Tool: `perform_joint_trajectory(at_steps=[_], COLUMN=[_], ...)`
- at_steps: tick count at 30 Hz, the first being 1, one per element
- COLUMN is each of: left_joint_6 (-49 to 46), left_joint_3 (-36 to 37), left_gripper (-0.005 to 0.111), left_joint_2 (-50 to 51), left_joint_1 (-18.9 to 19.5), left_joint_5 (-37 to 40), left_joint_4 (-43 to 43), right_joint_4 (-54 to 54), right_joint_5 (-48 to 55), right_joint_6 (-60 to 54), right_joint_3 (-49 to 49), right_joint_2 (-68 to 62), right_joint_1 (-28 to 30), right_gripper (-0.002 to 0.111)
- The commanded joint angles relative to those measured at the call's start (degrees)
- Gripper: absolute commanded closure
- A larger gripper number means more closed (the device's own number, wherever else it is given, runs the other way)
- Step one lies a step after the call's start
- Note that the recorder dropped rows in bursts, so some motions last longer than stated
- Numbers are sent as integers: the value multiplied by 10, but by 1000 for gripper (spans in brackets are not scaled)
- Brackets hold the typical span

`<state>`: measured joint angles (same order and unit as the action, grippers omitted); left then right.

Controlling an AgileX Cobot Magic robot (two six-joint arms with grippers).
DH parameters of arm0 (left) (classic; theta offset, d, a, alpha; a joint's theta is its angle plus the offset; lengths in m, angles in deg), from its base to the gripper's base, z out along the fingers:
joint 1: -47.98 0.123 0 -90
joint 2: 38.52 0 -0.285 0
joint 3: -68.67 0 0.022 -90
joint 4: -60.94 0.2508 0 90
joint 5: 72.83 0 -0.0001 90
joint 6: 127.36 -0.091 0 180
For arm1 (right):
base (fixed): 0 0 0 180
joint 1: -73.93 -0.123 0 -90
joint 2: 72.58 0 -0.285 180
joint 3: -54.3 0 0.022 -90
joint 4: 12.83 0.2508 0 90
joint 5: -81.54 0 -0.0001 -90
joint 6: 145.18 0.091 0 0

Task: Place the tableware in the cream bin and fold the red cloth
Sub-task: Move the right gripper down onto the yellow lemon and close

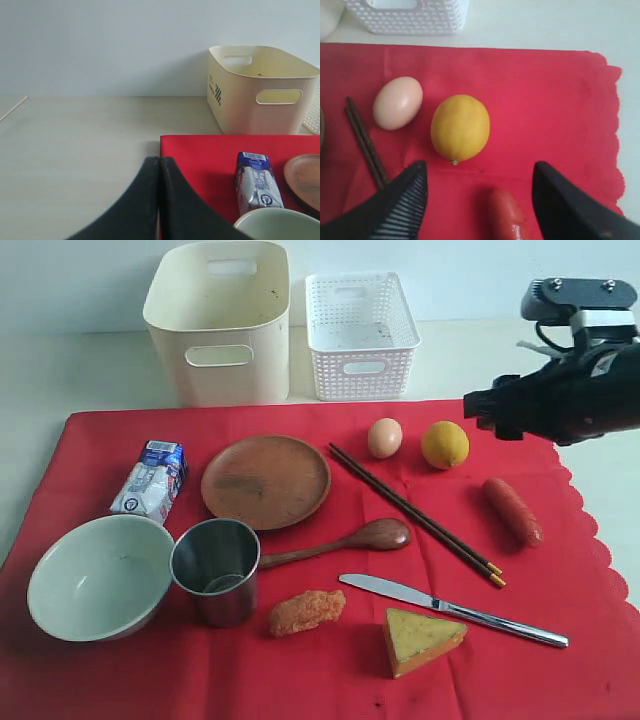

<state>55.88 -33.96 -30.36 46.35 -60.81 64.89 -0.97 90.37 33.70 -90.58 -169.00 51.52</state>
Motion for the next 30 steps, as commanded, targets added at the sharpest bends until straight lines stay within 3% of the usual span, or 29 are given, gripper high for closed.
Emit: perform_joint_trajectory(at_steps=[1, 17, 30], left_joint_6=[0, 0, 0], left_joint_3=[-2, -2, -2], left_gripper=[106, 106, 106], left_joint_2=[-4, -4, -4], left_joint_1=[-2, -2, -2], left_joint_5=[-2, -2, -2], left_joint_4=[-1, -1, -1], right_joint_4=[-3, 11, 10], right_joint_5=[23, 42, 22], right_joint_6=[-39, -53, -99], right_joint_3=[-42, -141, -179], right_joint_2=[-56, -181, -252], right_joint_1=[-2, -2, -34], right_gripper=[39, 36, 36])
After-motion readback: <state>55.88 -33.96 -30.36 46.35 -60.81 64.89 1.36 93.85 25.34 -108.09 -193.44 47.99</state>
